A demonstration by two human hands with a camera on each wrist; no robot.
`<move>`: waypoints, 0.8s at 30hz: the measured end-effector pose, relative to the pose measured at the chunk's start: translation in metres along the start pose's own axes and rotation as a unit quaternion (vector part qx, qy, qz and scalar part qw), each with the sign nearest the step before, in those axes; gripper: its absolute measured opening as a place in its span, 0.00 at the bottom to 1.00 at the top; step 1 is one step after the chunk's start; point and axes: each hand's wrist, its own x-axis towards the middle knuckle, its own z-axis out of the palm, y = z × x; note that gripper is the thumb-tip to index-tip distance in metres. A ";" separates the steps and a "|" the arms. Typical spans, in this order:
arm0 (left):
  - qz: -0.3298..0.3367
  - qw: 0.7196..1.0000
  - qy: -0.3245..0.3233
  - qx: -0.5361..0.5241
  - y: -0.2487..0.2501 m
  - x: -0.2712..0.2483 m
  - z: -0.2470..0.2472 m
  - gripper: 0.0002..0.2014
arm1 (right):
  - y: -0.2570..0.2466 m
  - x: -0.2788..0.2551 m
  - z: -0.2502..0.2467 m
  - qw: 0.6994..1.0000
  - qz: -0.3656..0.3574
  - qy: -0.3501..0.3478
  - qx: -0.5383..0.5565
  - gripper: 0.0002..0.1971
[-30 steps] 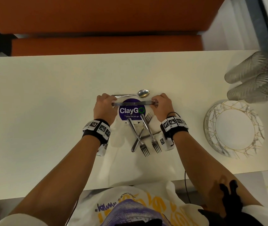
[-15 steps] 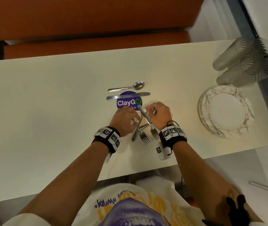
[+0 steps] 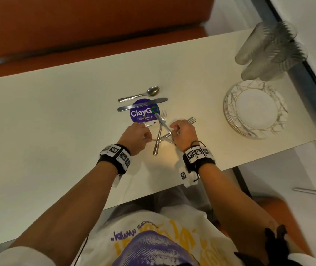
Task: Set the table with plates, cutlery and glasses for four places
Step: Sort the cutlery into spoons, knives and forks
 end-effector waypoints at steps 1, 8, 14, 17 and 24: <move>-0.013 1.000 -0.001 -0.025 -0.001 -0.002 -0.002 0.02 | 0.001 0.002 -0.001 1.000 0.008 -0.007 -0.007 0.09; -0.097 0.981 0.040 -0.161 -0.012 -0.011 -0.022 0.03 | -0.004 0.016 -0.005 0.994 0.051 -0.068 -0.067 0.09; -0.155 0.950 0.102 -0.250 -0.010 -0.010 -0.031 0.06 | -0.015 0.020 -0.007 0.985 0.067 -0.117 -0.106 0.06; -0.182 0.931 0.127 -0.291 -0.008 -0.004 -0.034 0.10 | -0.021 0.025 -0.016 0.984 0.062 -0.129 -0.105 0.03; -0.170 0.919 0.203 -0.293 0.001 0.010 -0.062 0.10 | -0.043 0.041 -0.050 0.981 -0.017 -0.136 -0.139 0.02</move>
